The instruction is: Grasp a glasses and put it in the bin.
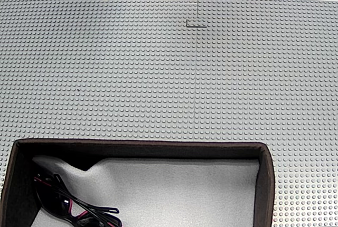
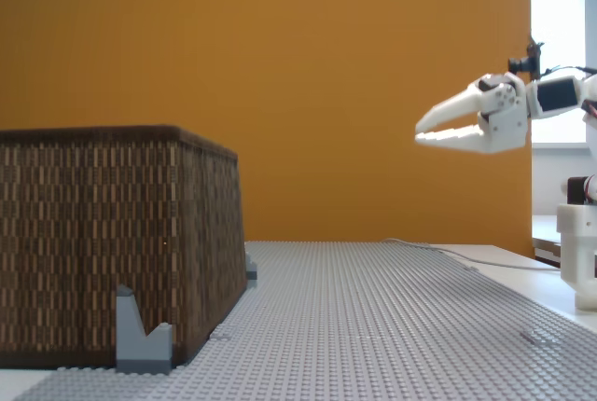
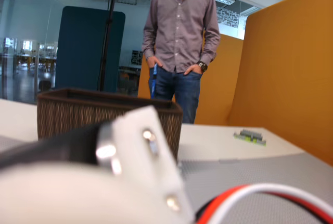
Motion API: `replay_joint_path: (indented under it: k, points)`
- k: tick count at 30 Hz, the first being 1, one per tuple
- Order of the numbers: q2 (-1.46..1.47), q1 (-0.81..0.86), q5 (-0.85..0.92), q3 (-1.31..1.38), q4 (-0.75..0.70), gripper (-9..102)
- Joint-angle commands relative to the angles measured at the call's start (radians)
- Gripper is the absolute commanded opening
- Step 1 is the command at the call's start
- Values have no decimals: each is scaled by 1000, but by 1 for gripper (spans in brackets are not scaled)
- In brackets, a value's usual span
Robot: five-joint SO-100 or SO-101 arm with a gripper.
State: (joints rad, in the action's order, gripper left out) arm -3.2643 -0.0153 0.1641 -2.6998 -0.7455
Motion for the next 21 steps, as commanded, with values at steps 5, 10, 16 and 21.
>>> replay_joint_path:
  k: [5, 10, 16, 21]
  points:
    - [-21, -8, -18, -11, -84, 0]
    - [5, -3, -40, 6, -140, 0]
    - [26, -8, 5, -2, -133, 0]
    - [25, -5, 6, -11, -132, 0]
